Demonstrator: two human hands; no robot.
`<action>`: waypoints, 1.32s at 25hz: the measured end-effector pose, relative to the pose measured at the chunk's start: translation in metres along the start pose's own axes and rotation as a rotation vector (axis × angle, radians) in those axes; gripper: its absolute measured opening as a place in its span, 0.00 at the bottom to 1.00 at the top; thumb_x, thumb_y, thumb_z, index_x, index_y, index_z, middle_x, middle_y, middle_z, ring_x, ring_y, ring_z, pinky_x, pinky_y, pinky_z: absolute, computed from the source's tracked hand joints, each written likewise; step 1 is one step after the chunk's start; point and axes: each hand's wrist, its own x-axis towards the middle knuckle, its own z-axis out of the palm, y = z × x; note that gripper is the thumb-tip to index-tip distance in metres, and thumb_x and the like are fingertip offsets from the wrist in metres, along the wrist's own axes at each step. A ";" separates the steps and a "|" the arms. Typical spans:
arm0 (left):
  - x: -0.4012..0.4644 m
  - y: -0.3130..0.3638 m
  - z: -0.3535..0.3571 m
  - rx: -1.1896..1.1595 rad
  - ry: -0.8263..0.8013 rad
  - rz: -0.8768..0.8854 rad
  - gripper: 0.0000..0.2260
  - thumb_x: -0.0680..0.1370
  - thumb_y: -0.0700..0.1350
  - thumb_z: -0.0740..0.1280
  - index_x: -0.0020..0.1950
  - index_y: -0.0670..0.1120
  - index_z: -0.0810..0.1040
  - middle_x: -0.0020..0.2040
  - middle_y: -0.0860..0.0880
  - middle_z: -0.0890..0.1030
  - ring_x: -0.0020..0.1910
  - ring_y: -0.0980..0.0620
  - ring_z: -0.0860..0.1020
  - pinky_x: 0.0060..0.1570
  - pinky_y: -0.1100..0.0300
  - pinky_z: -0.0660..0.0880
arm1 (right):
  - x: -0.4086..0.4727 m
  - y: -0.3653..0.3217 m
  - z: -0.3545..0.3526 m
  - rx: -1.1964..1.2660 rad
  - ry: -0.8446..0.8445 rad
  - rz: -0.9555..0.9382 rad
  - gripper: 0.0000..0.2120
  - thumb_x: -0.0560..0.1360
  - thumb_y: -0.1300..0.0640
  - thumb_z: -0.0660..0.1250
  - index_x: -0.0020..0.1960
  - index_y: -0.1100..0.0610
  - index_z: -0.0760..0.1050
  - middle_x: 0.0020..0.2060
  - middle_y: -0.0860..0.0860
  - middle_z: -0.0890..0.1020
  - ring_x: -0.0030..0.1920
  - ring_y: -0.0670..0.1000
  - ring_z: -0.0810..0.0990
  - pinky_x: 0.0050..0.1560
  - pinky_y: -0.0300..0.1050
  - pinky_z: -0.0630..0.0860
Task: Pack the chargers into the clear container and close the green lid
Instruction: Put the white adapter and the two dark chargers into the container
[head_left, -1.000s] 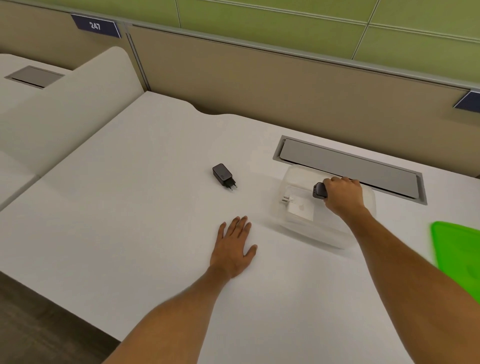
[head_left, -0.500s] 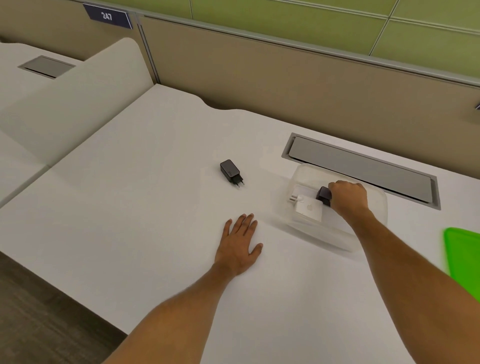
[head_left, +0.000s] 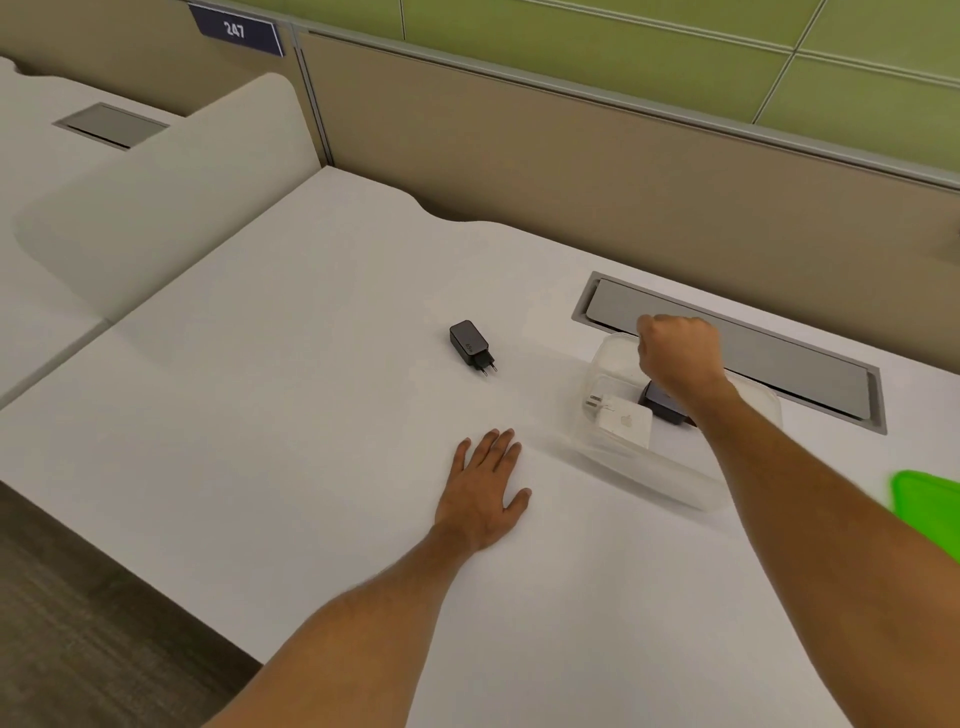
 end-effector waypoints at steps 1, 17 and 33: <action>0.000 0.000 0.000 -0.001 -0.002 -0.001 0.30 0.78 0.61 0.46 0.77 0.48 0.53 0.79 0.51 0.51 0.77 0.54 0.46 0.75 0.48 0.40 | 0.006 -0.008 -0.004 0.002 0.016 -0.020 0.08 0.65 0.71 0.65 0.32 0.61 0.71 0.22 0.54 0.71 0.23 0.55 0.65 0.30 0.41 0.61; 0.003 -0.002 0.001 -0.001 -0.021 -0.006 0.30 0.78 0.61 0.48 0.76 0.47 0.53 0.79 0.50 0.51 0.77 0.52 0.46 0.75 0.46 0.41 | 0.051 -0.134 0.027 0.108 -0.168 -0.175 0.07 0.75 0.60 0.60 0.45 0.60 0.76 0.36 0.55 0.80 0.34 0.57 0.75 0.34 0.43 0.65; 0.001 -0.001 0.000 -0.016 -0.010 -0.007 0.29 0.79 0.60 0.51 0.76 0.47 0.55 0.79 0.49 0.52 0.77 0.51 0.47 0.75 0.46 0.42 | 0.067 -0.192 0.059 0.190 -0.245 -0.156 0.20 0.77 0.45 0.62 0.57 0.60 0.74 0.50 0.56 0.81 0.51 0.58 0.79 0.47 0.49 0.70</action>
